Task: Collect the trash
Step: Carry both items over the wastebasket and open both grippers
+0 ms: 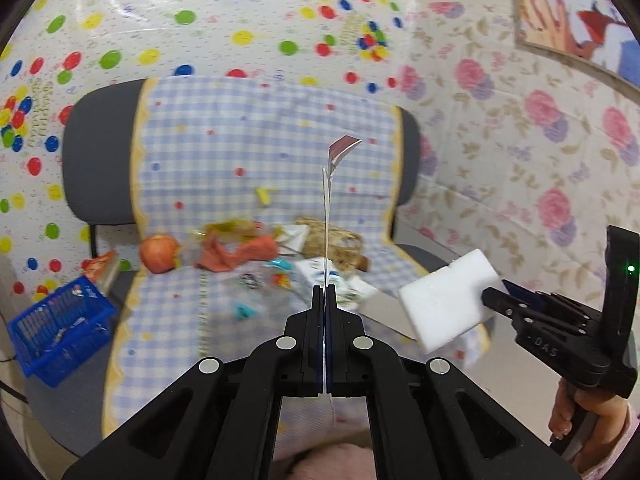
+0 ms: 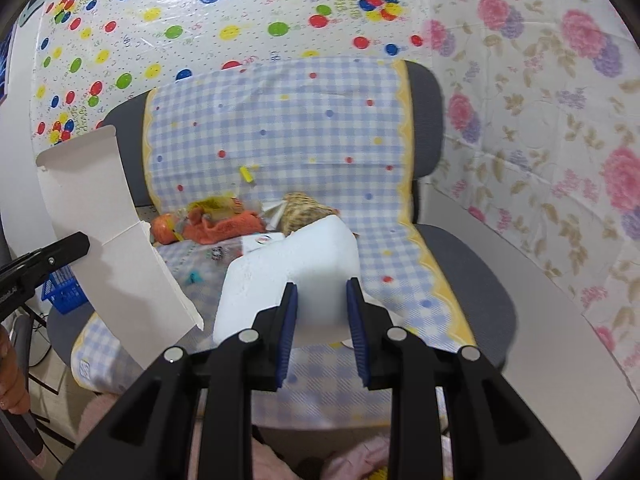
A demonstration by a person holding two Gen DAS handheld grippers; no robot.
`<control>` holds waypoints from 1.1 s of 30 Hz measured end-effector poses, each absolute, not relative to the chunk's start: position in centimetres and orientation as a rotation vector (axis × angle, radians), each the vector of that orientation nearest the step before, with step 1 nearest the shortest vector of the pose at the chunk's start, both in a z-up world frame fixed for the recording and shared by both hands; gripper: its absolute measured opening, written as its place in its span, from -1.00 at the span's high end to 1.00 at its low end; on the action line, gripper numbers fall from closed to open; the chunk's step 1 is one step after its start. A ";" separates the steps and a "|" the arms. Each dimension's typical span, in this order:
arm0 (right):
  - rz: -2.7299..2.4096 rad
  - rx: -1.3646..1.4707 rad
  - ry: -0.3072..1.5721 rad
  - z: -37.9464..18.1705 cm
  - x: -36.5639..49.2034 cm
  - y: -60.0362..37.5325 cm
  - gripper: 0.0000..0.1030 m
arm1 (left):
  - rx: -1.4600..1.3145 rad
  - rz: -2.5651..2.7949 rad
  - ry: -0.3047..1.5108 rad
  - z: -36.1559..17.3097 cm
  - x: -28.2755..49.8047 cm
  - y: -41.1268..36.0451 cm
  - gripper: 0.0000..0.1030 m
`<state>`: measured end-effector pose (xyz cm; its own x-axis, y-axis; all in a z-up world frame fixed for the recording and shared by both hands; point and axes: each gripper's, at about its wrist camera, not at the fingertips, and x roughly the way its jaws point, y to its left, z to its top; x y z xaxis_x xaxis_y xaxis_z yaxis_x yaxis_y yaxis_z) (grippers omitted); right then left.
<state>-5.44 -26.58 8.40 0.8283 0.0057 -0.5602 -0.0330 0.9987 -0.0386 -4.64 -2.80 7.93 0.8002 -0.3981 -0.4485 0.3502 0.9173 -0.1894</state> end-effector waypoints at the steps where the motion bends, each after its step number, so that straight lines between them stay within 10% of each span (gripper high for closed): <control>1: 0.007 -0.046 0.596 8.4 -6.2 -27.1 0.50 | -0.095 -0.415 0.500 7.9 -5.0 -3.3 0.99; 33: -0.372 0.006 0.821 -0.8 -20.5 -40.2 0.46 | 0.071 -0.837 0.707 -2.6 -11.7 -21.1 0.99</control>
<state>-20.47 -40.22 -0.76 0.6205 -0.3215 -0.7153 0.3260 0.9353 -0.1376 -11.70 -21.08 -2.55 0.4579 -0.6557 -0.6003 0.7013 0.6814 -0.2094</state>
